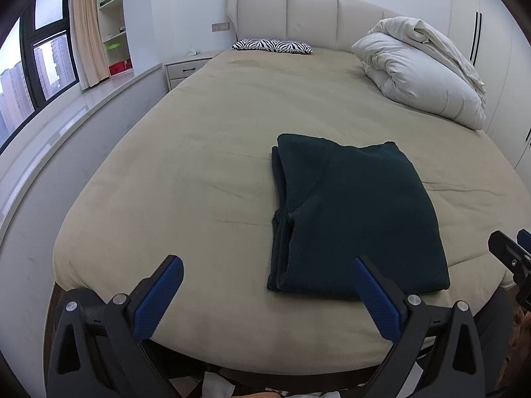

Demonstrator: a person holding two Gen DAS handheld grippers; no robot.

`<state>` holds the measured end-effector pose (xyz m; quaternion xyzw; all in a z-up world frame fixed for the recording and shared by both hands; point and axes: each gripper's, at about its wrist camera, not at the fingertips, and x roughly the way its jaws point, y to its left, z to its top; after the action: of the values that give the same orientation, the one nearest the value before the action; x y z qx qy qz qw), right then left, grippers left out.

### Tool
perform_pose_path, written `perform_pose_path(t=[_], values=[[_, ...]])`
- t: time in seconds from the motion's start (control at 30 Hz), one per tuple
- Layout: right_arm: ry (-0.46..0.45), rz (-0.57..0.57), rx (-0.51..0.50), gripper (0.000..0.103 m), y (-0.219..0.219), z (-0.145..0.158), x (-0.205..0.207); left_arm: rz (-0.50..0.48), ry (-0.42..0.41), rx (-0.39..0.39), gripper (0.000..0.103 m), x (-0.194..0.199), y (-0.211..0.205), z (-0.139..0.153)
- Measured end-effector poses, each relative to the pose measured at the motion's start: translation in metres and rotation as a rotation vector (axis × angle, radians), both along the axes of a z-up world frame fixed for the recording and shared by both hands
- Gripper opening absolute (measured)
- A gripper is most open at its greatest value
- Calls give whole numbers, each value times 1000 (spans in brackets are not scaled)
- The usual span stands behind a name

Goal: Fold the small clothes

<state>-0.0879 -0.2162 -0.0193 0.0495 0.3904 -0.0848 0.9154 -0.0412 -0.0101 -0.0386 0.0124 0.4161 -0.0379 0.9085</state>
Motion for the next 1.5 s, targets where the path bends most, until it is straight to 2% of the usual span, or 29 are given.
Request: perform_pose_path(t=[1.5], values=[[20, 7, 29, 103, 0, -3, 2, -8, -3, 14, 103, -1, 1, 2]])
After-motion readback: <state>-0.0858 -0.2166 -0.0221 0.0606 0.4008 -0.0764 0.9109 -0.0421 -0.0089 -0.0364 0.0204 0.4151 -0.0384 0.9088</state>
